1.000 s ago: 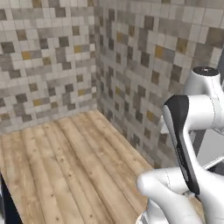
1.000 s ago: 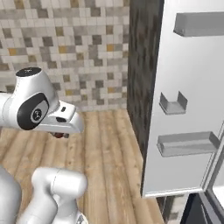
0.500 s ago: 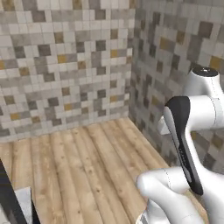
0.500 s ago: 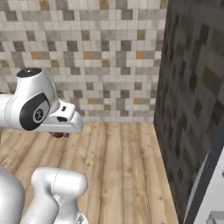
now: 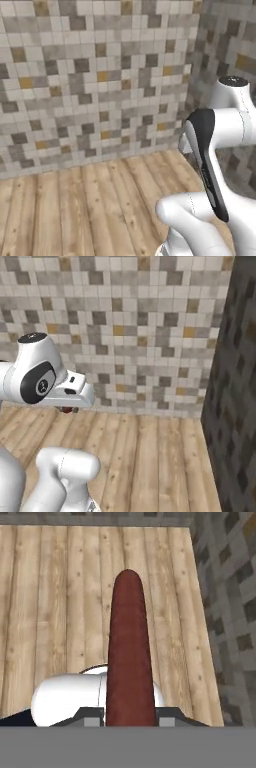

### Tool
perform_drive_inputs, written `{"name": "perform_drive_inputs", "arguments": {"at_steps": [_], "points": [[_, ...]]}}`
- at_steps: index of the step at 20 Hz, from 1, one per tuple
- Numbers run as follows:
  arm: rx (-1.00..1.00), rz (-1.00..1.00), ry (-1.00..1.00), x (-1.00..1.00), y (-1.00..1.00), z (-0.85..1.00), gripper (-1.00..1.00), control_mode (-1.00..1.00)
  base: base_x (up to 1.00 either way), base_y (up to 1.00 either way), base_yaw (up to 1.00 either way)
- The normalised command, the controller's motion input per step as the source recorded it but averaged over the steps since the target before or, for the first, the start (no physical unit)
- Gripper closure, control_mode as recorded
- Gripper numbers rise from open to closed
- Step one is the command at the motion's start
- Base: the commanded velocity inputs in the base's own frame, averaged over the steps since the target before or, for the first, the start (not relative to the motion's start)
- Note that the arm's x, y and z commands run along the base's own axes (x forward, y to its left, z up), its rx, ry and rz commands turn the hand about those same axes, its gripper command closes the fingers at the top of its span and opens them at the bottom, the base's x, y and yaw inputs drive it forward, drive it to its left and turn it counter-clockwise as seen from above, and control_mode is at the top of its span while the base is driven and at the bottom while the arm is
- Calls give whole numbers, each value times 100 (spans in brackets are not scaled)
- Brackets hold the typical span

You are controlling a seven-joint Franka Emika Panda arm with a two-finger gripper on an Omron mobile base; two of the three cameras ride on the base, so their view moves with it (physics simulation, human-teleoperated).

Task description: Move the hot dog bun to the plate on the dining table and place the condiment next to that plate. Then navigate to the fridge and take the sausage and place it on the plate as well.

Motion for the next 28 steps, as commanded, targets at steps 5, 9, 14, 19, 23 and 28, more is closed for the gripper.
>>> {"name": "perform_drive_inputs", "arguments": {"at_steps": [5,9,14,19,23,28], "points": [[0,0,0,0,0,0,100,100,100,0,57],[0,0,0,0,0,0,100,100,93,-1,76],[0,0,0,0,0,0,100,100,84,0,79],[0,0,0,0,0,0,100,100,90,-3,77],[0,0,0,0,0,0,100,100,91,-8,75],[0,0,0,0,0,0,100,100,89,-14,73]]}}
